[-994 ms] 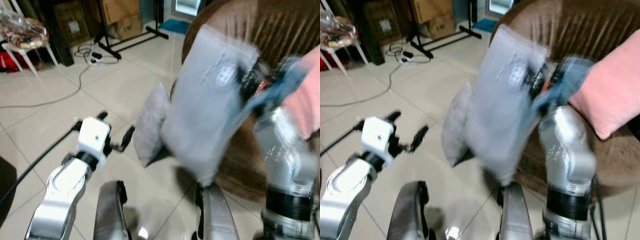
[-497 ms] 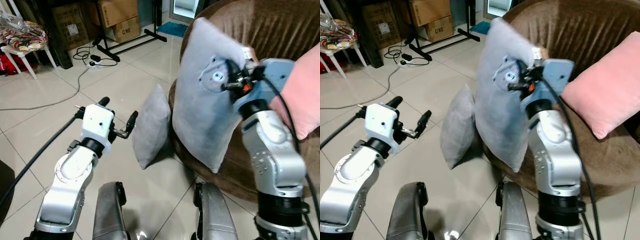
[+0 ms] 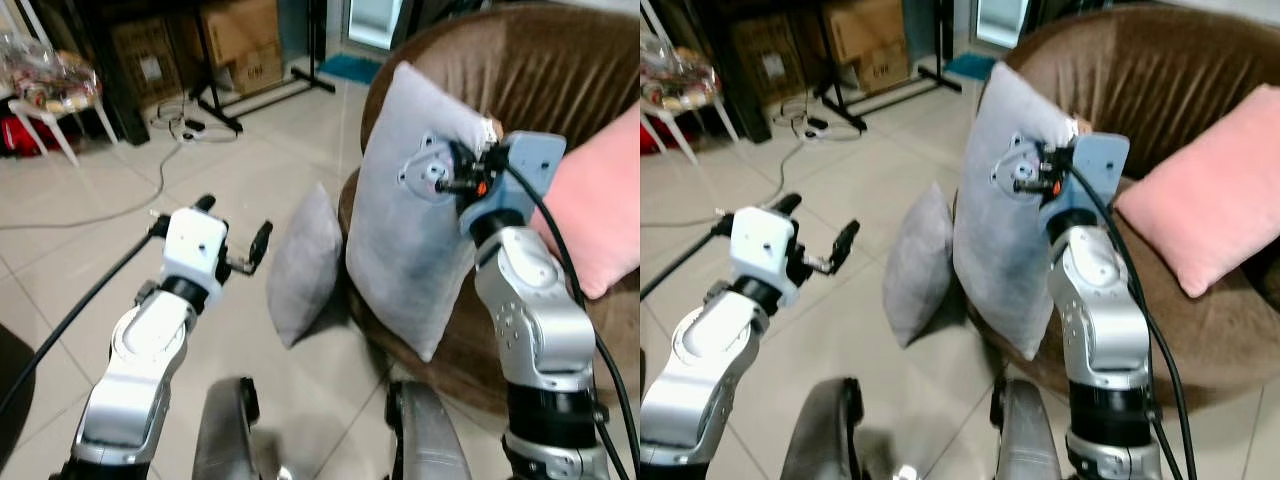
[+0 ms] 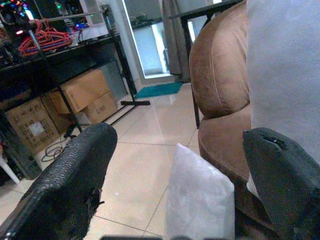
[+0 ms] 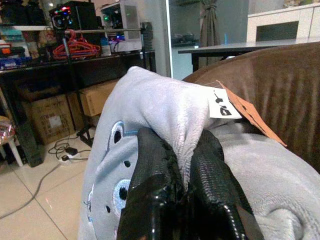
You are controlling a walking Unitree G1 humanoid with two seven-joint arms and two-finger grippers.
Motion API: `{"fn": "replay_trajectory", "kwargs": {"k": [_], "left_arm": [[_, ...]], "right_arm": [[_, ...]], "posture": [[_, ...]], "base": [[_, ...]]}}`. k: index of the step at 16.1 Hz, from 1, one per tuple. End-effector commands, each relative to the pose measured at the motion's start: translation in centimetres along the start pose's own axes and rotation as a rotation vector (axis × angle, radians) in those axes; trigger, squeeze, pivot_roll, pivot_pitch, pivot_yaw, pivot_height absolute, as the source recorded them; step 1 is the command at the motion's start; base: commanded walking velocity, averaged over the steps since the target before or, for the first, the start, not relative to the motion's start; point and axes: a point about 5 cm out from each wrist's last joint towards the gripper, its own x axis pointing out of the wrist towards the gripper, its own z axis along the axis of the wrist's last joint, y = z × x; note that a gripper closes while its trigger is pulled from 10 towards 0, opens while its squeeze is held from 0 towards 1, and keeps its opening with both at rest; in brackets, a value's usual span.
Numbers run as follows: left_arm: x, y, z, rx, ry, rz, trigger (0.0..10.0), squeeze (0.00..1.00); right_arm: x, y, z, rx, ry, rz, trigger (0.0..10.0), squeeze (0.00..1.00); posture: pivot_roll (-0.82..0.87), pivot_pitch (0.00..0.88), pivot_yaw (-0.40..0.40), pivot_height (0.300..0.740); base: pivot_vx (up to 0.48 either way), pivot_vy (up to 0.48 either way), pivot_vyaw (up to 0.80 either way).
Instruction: Move the pillow to the sofa from floor
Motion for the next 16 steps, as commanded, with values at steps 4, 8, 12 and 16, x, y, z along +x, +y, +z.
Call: {"fn": "replay_trajectory", "kwargs": {"k": [4,8,12,16], "left_arm": [[0.3,0.1,0.3,0.009,-0.007,0.004,10.0,0.45],[0.7,0.0,0.3,0.006,-0.011,-0.005,10.0,0.45],[1.1,-0.3,0.4,0.007,-0.015,-0.023,10.0,0.45],[1.2,-0.3,0.3,0.011,-0.016,-0.035,10.0,0.45]], "right_arm": [[-0.4,0.9,0.7,0.084,-0.027,0.059,10.0,0.0],[-0.8,0.3,0.3,0.095,-0.016,0.034,10.0,0.0],[-0.9,0.1,0.1,0.057,0.014,0.04,10.0,0.0],[-1.1,-0.2,0.0,0.065,0.022,0.028,10.0,0.0]], "posture": [[-0.07,0.0,0.0,0.64],[-0.08,0.0,0.015,0.68],[-0.09,0.0,0.034,0.72],[-0.09,0.0,0.038,0.74]], "base": [[0.0,0.0,0.0],[0.0,0.0,0.0],[0.0,0.0,0.0],[0.0,0.0,0.0]]}}
